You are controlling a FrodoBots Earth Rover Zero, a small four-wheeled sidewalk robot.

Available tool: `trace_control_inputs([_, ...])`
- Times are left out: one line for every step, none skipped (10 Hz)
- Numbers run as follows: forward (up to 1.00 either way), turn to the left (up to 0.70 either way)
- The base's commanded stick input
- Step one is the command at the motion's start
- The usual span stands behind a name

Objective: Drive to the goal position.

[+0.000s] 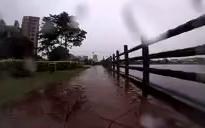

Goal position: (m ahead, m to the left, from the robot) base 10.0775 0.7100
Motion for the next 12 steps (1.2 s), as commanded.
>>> trace_control_inputs([0.00,0.00])
trace_control_inputs([0.00,0.00])
trace_control_inputs([0.00,0.00])
trace_control_inputs([0.00,0.00])
trace_control_inputs([0.29,0.00])
trace_control_inputs([0.77,0.00])
trace_control_inputs([1.00,0.00])
trace_control_inputs([1.00,0.00])
trace_control_inputs([1.00,0.00])
trace_control_inputs([1.00,0.00])
trace_control_inputs([1.00,0.00])
trace_control_inputs([1.00,0.00])
